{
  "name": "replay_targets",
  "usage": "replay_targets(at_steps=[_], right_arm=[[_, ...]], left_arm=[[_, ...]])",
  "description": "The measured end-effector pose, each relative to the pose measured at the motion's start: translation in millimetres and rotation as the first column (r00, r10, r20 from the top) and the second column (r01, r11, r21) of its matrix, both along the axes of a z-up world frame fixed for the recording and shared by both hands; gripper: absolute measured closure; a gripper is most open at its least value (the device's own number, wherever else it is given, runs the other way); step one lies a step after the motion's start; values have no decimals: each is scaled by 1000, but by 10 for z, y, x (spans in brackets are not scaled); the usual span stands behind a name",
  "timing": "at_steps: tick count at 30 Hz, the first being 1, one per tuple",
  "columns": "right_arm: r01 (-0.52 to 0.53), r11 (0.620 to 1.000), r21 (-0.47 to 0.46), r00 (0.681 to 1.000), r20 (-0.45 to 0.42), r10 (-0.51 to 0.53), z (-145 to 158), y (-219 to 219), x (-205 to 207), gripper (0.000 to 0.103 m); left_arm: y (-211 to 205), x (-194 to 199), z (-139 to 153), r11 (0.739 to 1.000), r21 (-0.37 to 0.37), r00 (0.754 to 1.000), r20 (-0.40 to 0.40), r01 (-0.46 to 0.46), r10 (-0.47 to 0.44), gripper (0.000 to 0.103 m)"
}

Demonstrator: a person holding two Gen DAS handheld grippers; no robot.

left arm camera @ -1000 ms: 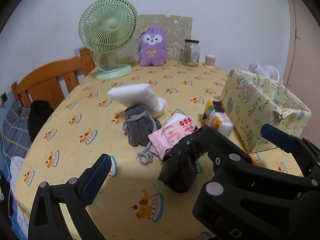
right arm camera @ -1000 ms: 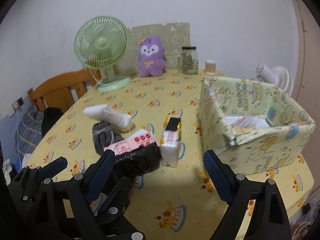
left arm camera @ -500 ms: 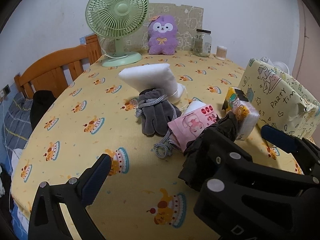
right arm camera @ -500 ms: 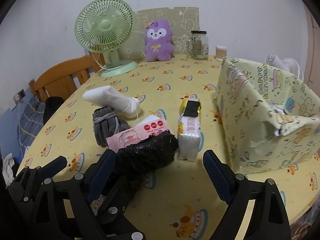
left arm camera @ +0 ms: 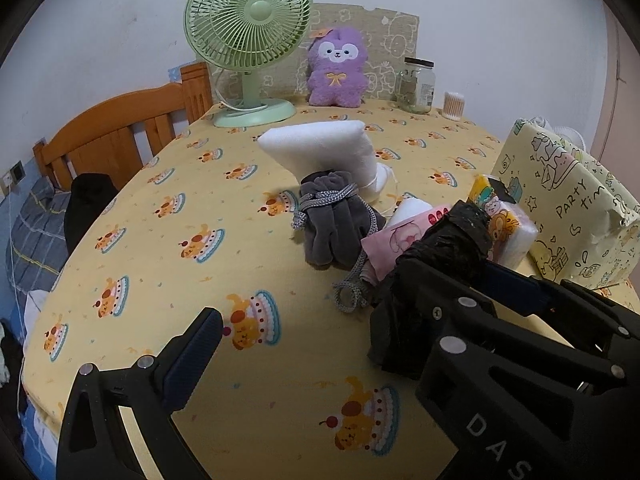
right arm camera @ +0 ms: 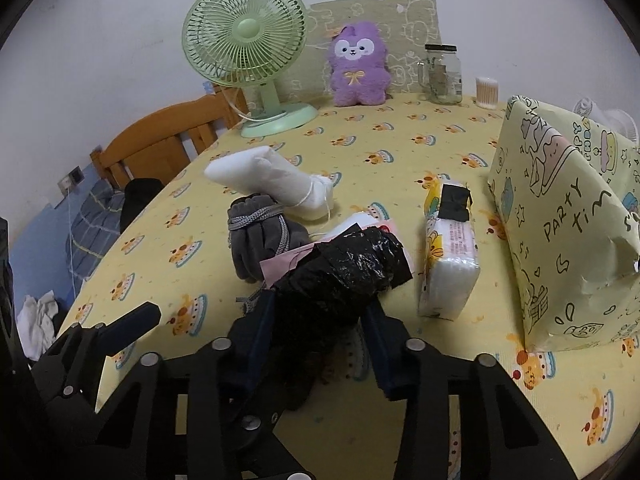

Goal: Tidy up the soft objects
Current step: 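Grasp the black plastic bag with the right tool and lift it, then close the left tool on the gray knit gloves and lift them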

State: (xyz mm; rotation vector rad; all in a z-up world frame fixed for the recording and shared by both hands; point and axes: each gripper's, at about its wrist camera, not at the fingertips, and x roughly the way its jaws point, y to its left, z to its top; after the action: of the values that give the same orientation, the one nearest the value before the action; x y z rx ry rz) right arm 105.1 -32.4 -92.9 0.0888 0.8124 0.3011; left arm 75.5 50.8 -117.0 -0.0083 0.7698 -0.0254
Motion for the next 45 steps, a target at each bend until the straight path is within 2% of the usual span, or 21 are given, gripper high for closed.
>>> replay_targets(at_steps=[5, 21, 27, 36, 45], right_arm=[[3, 1000, 2, 1000, 26, -3, 61, -39, -69, 65], [97, 995, -13, 986, 135, -94, 343, -353, -264, 67], [117, 993, -15, 981, 155, -114, 403, -384, -192, 67], [118, 993, -8, 978, 175, -115, 480, -270, 30, 67], [110, 993, -30, 983, 148, -105, 360, -164, 323, 67]], left_arm=[[-24, -37, 31, 1000, 2, 1000, 11, -7, 7, 0], [-248, -114, 168, 999, 32, 999, 44, 20, -22, 0], [-273, -6, 226, 998, 53, 998, 61, 17, -20, 1], [-120, 265, 333, 998, 48, 995, 96, -38, 33, 4], [-36, 574, 243, 998, 37, 997, 68, -45, 43, 9]])
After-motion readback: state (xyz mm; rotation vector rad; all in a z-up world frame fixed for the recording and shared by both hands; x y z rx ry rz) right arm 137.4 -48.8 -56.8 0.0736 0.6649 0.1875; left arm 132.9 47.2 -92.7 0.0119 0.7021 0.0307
